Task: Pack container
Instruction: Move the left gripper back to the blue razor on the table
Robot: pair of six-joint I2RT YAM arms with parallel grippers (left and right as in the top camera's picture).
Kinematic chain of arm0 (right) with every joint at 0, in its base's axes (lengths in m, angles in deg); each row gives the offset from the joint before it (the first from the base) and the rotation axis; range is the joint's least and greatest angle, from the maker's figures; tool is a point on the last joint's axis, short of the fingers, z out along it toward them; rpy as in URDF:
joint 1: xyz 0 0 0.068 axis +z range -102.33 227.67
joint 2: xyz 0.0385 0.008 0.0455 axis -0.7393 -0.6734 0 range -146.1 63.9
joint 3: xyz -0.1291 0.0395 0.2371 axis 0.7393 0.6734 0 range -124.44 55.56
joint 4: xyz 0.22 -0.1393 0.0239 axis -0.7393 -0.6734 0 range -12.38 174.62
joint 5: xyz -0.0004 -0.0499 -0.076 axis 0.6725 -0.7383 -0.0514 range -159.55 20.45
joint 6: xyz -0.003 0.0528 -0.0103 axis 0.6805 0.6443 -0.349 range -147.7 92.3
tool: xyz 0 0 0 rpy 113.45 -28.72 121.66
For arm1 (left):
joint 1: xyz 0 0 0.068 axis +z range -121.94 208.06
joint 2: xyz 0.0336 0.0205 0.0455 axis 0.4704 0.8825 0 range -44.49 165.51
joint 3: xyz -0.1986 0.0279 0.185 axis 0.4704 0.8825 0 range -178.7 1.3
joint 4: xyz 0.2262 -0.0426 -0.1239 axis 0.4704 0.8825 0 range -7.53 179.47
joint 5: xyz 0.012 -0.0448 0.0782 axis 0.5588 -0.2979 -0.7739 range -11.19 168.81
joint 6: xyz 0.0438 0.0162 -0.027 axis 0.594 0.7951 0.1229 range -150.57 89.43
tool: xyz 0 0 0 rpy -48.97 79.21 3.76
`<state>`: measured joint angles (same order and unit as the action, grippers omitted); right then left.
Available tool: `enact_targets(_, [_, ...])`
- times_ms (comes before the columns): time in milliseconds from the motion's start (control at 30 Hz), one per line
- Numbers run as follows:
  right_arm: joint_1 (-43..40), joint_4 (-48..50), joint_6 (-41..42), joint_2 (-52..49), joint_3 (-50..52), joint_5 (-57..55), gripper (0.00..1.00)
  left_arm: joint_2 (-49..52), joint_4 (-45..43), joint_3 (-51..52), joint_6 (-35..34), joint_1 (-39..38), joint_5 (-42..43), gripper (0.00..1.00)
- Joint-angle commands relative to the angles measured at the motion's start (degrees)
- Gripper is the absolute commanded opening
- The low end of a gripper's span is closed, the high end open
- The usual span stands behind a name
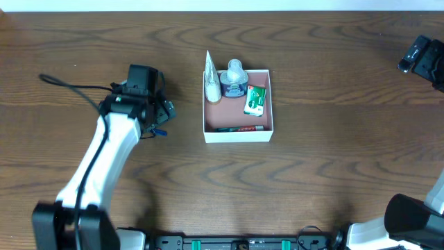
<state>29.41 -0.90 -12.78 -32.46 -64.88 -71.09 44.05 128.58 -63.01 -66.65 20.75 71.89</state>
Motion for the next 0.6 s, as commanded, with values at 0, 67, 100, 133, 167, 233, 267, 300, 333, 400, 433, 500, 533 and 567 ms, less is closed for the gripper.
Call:
enact_targets(0, [-0.2, -0.07, 0.9, 0.13, -0.66, -0.59, 0.99, 5.05, 2.01, -4.81, -3.74, 2.25, 3.74, 0.98])
enact_targets(67, [-0.22, -0.07, 0.9, 0.13, -0.66, -0.57, 0.99, 8.63, 3.26, -6.78, -3.72, 3.82, 6.75, 0.98])
enact_targets(100, [-0.2, -0.04, 0.9, 0.13, -0.66, -0.57, 0.99, 10.08, 3.43, -7.39, -3.69, 4.52, 8.24, 0.98])
enact_targets(133, [-0.2, -0.07, 0.9, 0.13, -0.66, -0.59, 0.99, 11.41, 3.39, -7.76, -3.69, 5.2, 9.6, 0.98])
enact_targets(167, [-0.2, -0.07, 0.9, 0.13, -0.66, -0.57, 0.99, 12.59, 3.28, -7.96, -3.72, 5.86, 10.82, 0.98])
enact_targets(233, [-0.2, -0.04, 0.9, 0.13, -0.66, -0.59, 0.99, 14.69, 2.91, -7.98, -3.69, 7.17, 12.57, 0.98])
enact_targets(267, [-0.2, -0.07, 0.9, 0.13, -0.66, -0.57, 0.99, 15.69, 2.91, -7.98, -3.69, 7.76, 12.98, 0.98])
enact_targets(300, [-0.2, -0.07, 0.9, 0.13, -0.66, -0.59, 0.99, 16.46, 2.93, -7.98, -3.69, 8.24, 13.22, 0.98])
enact_targets(333, [-0.2, -0.07, 0.9, 0.13, -0.66, -0.59, 0.99, 17.38, 2.93, -7.98, -3.65, 8.79, 13.79, 0.98])
enact_targets(400, [-0.22, -0.07, 0.9, 0.13, -0.66, -0.59, 0.99, 18.84, 3.13, -7.98, -3.65, 9.66, 14.43, 0.98])
enact_targets(433, [-0.22, -0.04, 0.9, 0.13, -0.66, -0.57, 0.99, 19.37, 3.21, -7.96, -3.65, 9.94, 14.49, 0.98])
enact_targets(500, [-0.2, -0.07, 0.9, 0.13, -0.66, -0.59, 0.99, 20.06, 3.39, -7.96, -3.52, 10.16, 14.47, 0.98])
enact_targets(533, [-0.2, -0.07, 0.9, 0.13, -0.66, -0.59, 0.99, 20.22, 3.39, -7.96, -3.39, 10.19, 14.45, 0.98])
enact_targets(567, [-0.2, -0.07, 0.9, 0.13, -0.66, -0.59, 0.99, 20.39, 3.37, -7.96, -3.37, 10.19, 14.45, 0.99])
